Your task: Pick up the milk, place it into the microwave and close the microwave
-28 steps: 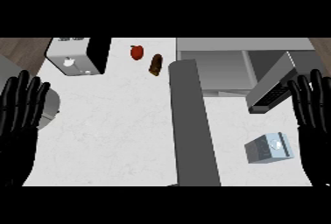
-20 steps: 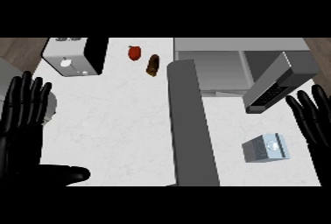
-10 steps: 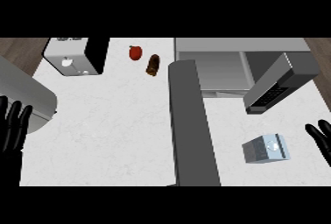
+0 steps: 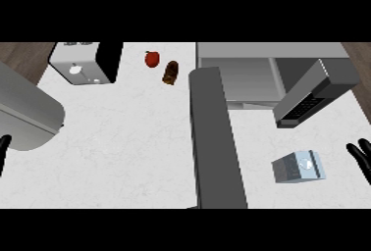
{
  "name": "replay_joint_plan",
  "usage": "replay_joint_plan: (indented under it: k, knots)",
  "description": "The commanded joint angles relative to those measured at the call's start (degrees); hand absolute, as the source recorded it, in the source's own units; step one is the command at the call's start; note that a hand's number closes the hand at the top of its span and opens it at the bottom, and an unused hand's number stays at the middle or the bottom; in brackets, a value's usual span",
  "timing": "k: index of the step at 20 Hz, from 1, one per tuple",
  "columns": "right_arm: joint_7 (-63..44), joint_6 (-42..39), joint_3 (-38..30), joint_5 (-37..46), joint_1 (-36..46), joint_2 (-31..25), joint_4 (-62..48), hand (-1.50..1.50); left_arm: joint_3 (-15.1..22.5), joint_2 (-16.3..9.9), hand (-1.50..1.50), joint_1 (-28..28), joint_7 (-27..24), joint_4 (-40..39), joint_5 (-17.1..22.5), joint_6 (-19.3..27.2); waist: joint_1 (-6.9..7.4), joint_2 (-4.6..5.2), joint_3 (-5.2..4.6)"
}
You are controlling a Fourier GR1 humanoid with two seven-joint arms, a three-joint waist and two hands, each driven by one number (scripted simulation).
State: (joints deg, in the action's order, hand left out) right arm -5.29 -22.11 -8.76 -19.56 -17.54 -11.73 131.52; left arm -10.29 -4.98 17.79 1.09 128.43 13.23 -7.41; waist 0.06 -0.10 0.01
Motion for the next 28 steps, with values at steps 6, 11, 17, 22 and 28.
replay_joint_plan:
  k: [6,11,17,22,28]
  knots:
    - [4.61,-2.57,-0.35,6.59,3.11,3.19,-10.18,-1.50,-3.96,1.27,-1.50,6.33,-0.48,4.31,3.50,-4.36,0.26,0.05,-0.01]
    - [13.18,-5.37,-3.36,9.69,2.55,3.56,-21.67,-1.50,-5.49,1.67,-1.50,6.09,-3.25,0.88,3.61,-6.97,0.20,0.07,0.00]
    - [18.69,-2.06,-3.34,17.76,2.80,5.87,-27.85,-1.50,-10.14,0.47,-1.50,8.37,-3.74,0.27,8.64,-12.14,0.24,0.05,-0.01]
    - [26.79,-2.21,-6.01,20.55,3.35,4.46,-36.20,-1.50,-8.53,2.90,-1.50,6.79,0.62,4.21,6.66,-9.42,0.03,0.07,0.01]
    - [36.89,-2.93,-6.13,25.35,6.75,2.32,-50.00,-1.50,-14.83,1.29,-1.50,7.73,-3.40,-0.27,11.24,-14.95,0.30,0.09,0.01]
